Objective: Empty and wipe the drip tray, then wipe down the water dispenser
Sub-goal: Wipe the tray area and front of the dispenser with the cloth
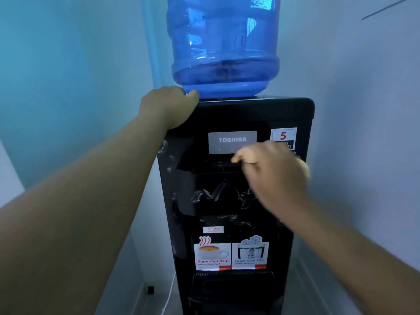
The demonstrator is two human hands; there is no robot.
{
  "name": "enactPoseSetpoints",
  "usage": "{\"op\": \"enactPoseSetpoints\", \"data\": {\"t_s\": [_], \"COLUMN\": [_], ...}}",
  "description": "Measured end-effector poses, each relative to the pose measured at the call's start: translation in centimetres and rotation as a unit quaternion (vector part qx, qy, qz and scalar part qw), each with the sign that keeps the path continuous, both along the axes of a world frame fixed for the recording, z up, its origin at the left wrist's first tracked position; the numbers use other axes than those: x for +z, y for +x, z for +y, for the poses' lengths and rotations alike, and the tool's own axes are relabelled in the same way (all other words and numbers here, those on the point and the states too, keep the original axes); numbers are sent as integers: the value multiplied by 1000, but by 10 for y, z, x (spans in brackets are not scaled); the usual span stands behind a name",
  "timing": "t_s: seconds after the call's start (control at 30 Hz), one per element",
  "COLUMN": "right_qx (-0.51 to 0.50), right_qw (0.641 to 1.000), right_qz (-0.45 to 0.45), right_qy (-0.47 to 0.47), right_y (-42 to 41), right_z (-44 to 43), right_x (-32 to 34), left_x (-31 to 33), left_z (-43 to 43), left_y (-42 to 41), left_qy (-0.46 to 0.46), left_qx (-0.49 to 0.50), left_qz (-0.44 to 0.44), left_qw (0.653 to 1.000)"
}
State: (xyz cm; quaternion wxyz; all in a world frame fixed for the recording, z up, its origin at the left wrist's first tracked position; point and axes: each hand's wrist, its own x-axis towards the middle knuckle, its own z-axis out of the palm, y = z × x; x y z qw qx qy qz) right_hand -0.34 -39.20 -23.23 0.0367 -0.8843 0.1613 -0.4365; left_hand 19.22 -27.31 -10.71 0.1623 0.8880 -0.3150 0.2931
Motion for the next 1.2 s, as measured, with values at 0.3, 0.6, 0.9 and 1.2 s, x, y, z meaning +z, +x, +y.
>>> {"op": "enactPoseSetpoints", "data": {"t_s": [0.3,0.6,0.9,1.2], "right_qx": [240,82,139,164], "right_qw": [963,988,975,888], "right_qz": [81,18,37,18], "right_qy": [-89,-130,-168,-429], "right_y": [14,42,6,60], "right_z": [23,43,-11,38], "right_x": [4,-3,-5,-32], "left_x": [-1,-5,-10,-3], "left_z": [2,0,2,-4], "left_y": [0,6,3,12], "left_qy": [-9,-18,-64,-66], "left_qx": [-3,-7,-20,-28], "left_qz": [3,-42,-67,-57], "left_qw": [1000,999,996,996]}}
